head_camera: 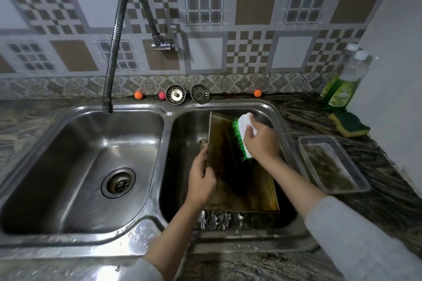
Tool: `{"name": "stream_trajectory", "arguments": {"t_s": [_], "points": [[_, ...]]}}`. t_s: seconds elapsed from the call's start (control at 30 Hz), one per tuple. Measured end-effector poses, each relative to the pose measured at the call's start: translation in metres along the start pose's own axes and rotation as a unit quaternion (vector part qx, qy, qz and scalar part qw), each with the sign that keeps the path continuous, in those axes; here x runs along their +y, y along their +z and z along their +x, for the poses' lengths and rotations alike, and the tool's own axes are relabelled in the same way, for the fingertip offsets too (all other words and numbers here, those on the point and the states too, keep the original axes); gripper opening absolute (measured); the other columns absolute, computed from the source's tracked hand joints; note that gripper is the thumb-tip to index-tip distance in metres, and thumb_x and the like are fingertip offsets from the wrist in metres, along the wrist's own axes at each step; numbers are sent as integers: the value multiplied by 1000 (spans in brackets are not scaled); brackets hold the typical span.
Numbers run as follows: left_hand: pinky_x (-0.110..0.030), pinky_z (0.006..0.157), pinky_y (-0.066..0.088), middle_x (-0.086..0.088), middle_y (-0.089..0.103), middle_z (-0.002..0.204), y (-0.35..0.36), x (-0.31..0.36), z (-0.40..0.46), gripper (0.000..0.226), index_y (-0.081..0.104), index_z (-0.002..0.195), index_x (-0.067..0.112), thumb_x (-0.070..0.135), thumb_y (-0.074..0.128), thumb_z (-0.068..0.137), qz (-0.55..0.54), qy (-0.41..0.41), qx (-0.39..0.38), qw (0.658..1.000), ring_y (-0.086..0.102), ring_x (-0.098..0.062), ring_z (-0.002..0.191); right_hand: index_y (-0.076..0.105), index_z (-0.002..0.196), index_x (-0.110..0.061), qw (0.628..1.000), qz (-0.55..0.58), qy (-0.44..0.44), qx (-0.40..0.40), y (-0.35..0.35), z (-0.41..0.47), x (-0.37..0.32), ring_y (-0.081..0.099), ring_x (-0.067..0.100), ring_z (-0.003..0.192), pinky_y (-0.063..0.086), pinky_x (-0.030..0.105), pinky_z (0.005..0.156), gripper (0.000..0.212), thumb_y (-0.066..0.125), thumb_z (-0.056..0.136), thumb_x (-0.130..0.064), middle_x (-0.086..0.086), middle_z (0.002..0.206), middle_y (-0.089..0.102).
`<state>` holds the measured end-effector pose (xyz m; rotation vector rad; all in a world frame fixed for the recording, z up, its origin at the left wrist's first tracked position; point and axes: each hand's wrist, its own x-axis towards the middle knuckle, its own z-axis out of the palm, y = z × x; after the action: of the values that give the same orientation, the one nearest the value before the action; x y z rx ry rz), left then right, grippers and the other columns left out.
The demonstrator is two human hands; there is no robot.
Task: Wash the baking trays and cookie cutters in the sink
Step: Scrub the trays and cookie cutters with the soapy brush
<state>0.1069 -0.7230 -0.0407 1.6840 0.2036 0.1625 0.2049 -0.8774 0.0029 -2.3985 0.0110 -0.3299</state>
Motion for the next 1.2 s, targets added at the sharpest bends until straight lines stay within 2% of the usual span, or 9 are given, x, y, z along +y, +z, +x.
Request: {"name": "stream_trajectory", "arguments": {"t_s": [0.17,0.23,0.33,0.53,0.67,0.77,0.87,0.97,1.2], "points": [[-46,108,41,-5,54,136,-9,5,4,54,45,137,25,13,42,84,-15,-14,29,999,51,-16,126,47,138,-23,980,42,-152,-119,21,-48,-20,67,19,76,54,30,61,43,44,96,-28,9,89,72],[-44,106,43,-4,56,133,-10,6,-1,49,45,137,25,6,45,92,-33,-16,17,999,53,-15,124,57,130,-23,988,-4,-124,-96,14,-24,-10,63,23,60,42,27,48,37,45,95,-25,12,76,71],[-43,105,44,-2,56,134,-2,11,-6,50,46,138,24,7,46,92,-35,-9,3,999,54,-12,123,60,128,-17,998,-11,-49,-33,2,5,-11,64,31,68,38,25,56,36,46,94,-20,17,103,71],[-46,106,42,-14,55,132,-12,16,11,53,45,133,26,-3,40,89,-50,-8,66,997,54,-25,121,62,125,-17,982,49,-147,-111,11,-61,-33,64,21,62,47,27,51,35,47,94,-24,11,89,73],[-45,105,44,-10,57,131,-19,19,14,53,46,132,32,0,45,90,-39,29,57,997,56,-18,121,66,119,-11,997,3,-60,-49,-11,-24,1,37,3,41,30,14,36,32,48,95,-20,11,64,64],[-44,106,43,-9,55,132,-1,23,8,55,44,135,30,11,44,83,-25,44,26,998,54,-15,122,62,124,-12,999,41,-21,0,-10,-9,-10,52,10,51,32,10,39,34,49,94,-19,18,99,71],[-44,107,42,-15,54,134,2,24,18,53,43,135,25,4,44,87,-62,29,69,995,53,-22,123,69,111,-13,994,71,-78,-16,11,-48,-28,66,29,68,42,24,50,32,48,91,-28,15,92,72],[-32,96,48,-22,56,126,-9,22,25,54,43,139,19,-8,41,93,-85,2,105,991,58,-23,111,65,119,-12,984,116,-115,-65,10,-88,-20,61,24,51,48,38,43,32,48,93,-22,5,111,69],[-36,106,44,-10,55,133,3,23,9,53,45,139,20,5,45,88,-34,47,38,998,55,-14,121,57,129,-16,998,54,17,14,-3,-2,-1,59,25,63,41,27,53,36,48,95,-21,18,93,72]]}}
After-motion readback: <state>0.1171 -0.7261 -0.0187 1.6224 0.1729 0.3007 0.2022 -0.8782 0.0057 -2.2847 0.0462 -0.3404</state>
